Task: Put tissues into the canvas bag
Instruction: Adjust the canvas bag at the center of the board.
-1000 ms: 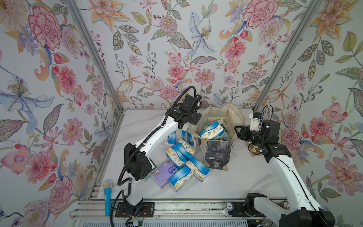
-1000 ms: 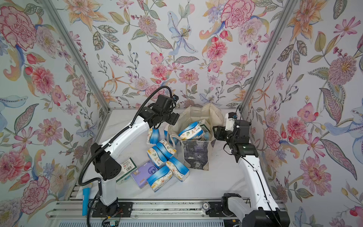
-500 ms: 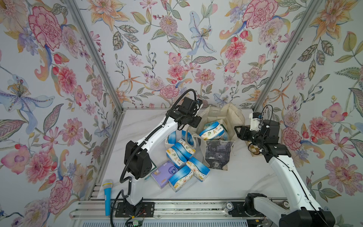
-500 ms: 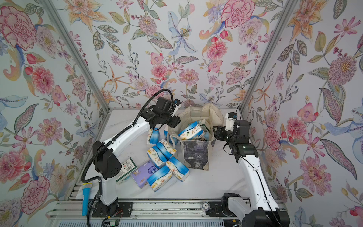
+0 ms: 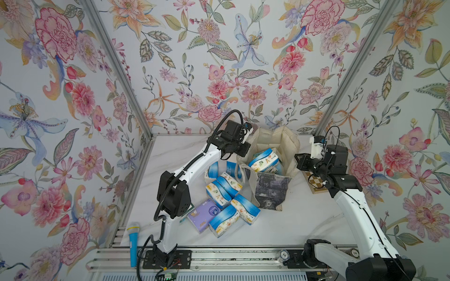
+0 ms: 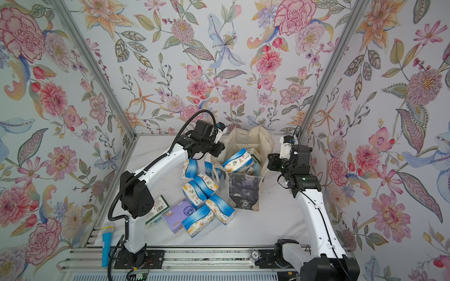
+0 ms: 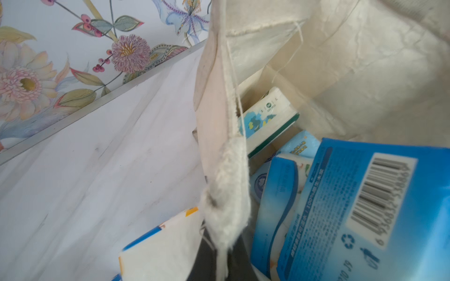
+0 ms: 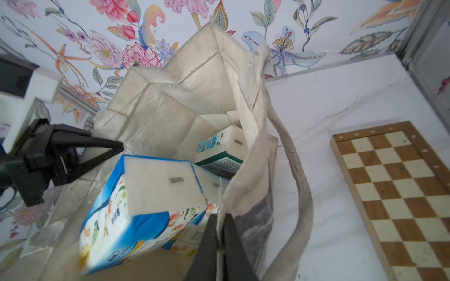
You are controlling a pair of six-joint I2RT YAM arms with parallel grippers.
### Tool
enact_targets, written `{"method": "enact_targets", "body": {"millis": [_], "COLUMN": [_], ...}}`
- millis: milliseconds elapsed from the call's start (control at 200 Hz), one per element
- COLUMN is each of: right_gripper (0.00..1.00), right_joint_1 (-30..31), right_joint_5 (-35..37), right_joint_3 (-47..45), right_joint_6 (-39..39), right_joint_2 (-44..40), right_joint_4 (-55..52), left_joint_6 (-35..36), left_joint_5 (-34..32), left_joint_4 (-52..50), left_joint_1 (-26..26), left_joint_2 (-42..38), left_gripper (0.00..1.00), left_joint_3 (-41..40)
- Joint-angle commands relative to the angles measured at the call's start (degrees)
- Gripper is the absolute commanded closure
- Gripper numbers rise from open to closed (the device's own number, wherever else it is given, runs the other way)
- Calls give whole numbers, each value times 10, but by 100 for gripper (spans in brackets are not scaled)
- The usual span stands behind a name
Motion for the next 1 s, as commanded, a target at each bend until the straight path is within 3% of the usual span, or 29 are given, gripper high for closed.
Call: {"method": "enact_targets", "body": {"millis": [0,240,390,491,601,786,996], "right_gripper": [100,100,100,100,100,100,100], "right_joint_1": [9,34,33,32,32,31,28], "right_joint_5": [-6,-2,65,88,112,104,102], "right_joint_3": [46,61,58,54,41,70,83], "right_joint_6": [-1,-2,-40,-49,-52,-50,-58], "right_joint_2": [0,-53,-74,-69,-72,-40,-5], "right_joint_4": [11,58,5,-28,-30,-69,-98], "left_joint_6": [-39,-61,-54,-71,-76,-131,-142], "left_joint_5": [43,47,-46,-22,-56,0,-34], "left_joint_4": [85,143,173,194,209,218,207], "left_joint_1": [1,-16,-16,-22,-23,-24,-25], "left_joint_2": [-26,-45,-81,-80,-67,-27,-31], "left_gripper": [100,100,100,100,100,100,100], "left_joint_3": [36,59,-3,-29,-49,-19,-41]}}
